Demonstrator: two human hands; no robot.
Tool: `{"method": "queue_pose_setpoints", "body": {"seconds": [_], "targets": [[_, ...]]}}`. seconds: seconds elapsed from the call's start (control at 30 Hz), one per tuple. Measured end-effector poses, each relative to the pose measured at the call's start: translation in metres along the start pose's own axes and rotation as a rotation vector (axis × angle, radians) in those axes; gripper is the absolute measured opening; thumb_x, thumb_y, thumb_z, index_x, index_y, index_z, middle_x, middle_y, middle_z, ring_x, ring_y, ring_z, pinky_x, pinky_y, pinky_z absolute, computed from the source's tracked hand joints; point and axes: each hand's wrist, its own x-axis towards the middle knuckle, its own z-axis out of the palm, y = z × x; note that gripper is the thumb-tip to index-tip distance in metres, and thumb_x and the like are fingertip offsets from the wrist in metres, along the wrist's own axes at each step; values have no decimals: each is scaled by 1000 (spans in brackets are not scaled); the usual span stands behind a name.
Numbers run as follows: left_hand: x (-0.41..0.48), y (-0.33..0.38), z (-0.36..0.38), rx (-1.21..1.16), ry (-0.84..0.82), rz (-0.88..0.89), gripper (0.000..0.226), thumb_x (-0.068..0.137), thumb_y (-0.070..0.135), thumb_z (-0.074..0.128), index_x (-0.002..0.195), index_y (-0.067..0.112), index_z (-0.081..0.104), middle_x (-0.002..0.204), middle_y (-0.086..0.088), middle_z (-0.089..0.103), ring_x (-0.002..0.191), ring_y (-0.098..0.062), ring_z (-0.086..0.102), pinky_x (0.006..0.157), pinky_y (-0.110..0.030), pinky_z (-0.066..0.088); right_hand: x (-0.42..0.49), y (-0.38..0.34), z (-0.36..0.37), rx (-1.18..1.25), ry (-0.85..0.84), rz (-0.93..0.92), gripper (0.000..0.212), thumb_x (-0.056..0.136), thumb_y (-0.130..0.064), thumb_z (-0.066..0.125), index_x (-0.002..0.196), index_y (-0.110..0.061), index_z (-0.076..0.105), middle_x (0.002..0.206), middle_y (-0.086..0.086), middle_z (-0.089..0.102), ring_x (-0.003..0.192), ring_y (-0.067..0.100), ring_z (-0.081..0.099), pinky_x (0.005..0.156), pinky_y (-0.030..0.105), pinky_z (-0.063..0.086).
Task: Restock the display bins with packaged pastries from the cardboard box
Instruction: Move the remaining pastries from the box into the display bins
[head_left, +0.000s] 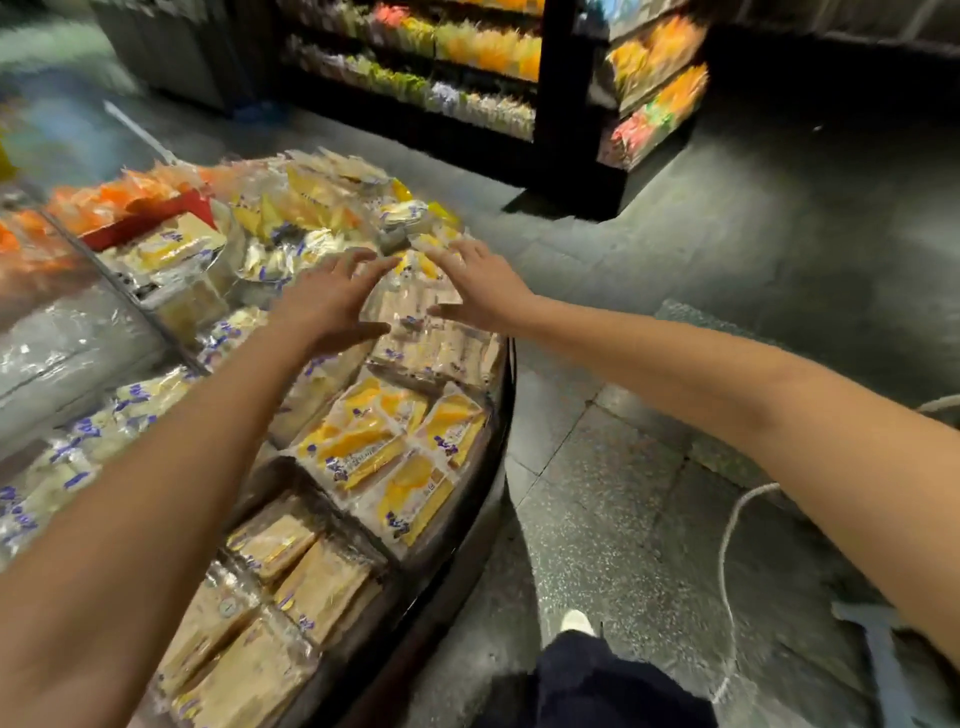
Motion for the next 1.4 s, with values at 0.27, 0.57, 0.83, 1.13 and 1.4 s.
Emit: {"method": "queue_pose_setpoints", "body": {"seconds": [0.27,0.57,0.83,1.13,1.4], "targets": [[159,138,-85,-7,227,334,85,85,40,72,154,27,25,153,-10,29,136,-37,33,108,-53,33,-61,176,-111,-121,187,273,79,91,-55,56,154,-21,22,153,17,28,140,35,27,108,49,35],[290,326,-131,-62,367,663,85,87,45,68,154,31,18,156,-4,24,143,-30,22,113,-51,25,-174,345,-174,-202,293,546,78,90,-55,58,154,-24,24,154,17,27,143,34,22,113,49,29],[355,481,-123,-120,355,981,81,89,41,67,154,30,20,156,-5,25,143,-31,25,114,-50,25,-278,425,-176,-201,253,830,78,93,-55,54,155,-24,18,155,16,23,144,31,20,114,47,27],[409,614,-82,-141,265,1292,84,85,40,72,154,30,25,153,-6,31,139,-30,31,109,-51,31,-372,473,-146,-164,172,1125,79,92,-60,51,155,-28,14,158,16,19,146,34,17,117,50,24],[460,718,-52,-207,141,1530,80,89,47,64,153,36,18,156,-1,25,142,-27,25,111,-50,28,-413,509,-132,-117,187,1428,78,93,-59,49,155,-29,14,160,12,17,146,32,16,116,48,23]]}}
